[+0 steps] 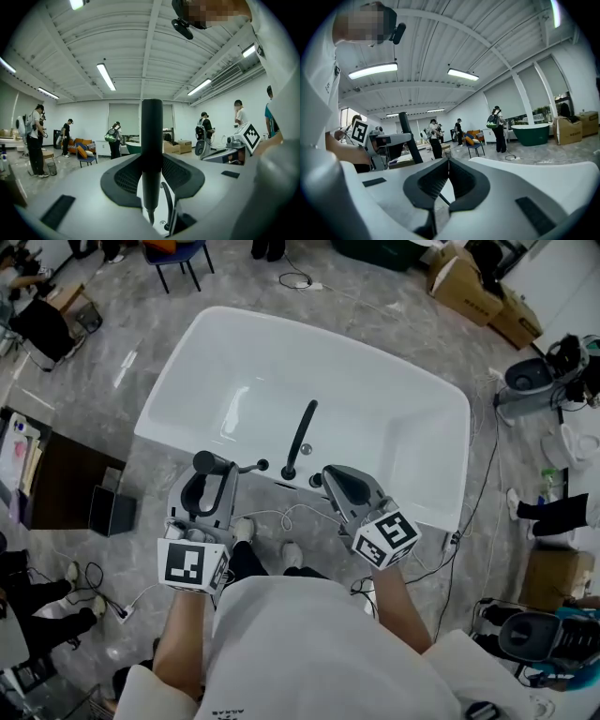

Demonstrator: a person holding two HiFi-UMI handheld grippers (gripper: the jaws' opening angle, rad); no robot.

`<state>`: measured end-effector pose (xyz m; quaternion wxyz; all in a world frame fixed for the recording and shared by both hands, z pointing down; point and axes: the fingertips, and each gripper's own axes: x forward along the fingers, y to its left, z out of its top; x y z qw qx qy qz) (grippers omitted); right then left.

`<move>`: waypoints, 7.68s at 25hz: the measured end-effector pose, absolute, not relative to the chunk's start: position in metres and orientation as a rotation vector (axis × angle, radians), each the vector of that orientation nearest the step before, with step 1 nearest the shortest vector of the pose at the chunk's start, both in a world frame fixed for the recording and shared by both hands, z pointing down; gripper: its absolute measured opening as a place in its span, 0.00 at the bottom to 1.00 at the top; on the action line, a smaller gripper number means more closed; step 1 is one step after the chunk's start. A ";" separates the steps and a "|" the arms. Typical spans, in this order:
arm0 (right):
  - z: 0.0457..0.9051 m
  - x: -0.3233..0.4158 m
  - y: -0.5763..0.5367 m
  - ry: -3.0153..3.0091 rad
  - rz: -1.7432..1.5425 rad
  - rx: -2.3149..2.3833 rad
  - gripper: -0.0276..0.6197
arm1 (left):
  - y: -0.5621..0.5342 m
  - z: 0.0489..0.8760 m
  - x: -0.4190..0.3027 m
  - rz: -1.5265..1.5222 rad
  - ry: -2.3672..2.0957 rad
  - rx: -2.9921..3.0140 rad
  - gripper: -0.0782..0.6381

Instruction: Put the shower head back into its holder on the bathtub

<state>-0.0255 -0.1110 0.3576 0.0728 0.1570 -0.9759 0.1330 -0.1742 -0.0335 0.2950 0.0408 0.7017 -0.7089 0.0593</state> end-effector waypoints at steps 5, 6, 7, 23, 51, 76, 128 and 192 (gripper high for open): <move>0.354 -0.037 -0.117 -2.924 0.384 0.564 0.07 | -0.052 0.307 -0.187 0.206 -2.067 2.213 0.30; 0.354 -0.039 -0.119 -2.921 0.393 0.589 0.07 | -0.055 0.310 -0.190 0.209 -2.045 2.224 0.30; 0.354 -0.040 -0.121 -2.919 0.407 0.616 0.07 | -0.058 0.313 -0.192 0.213 -2.025 2.233 0.30; 0.372 -0.080 -0.117 -2.796 0.425 0.836 0.07 | -0.087 0.374 -0.219 0.287 -1.678 2.358 0.30; 0.451 -0.073 -0.098 -2.699 0.529 0.758 0.07 | -0.106 0.466 -0.217 0.398 -1.583 2.327 0.30; 0.516 -0.047 -0.096 -2.628 0.584 0.796 0.07 | -0.131 0.580 -0.192 0.502 -1.558 2.250 0.30; 0.578 -0.008 -0.091 -2.546 0.701 0.851 0.07 | -0.131 0.720 -0.183 0.751 -1.483 2.077 0.30; 0.392 -0.042 -0.088 -2.807 0.440 0.816 0.07 | -0.092 0.418 -0.196 0.460 -1.720 2.247 0.12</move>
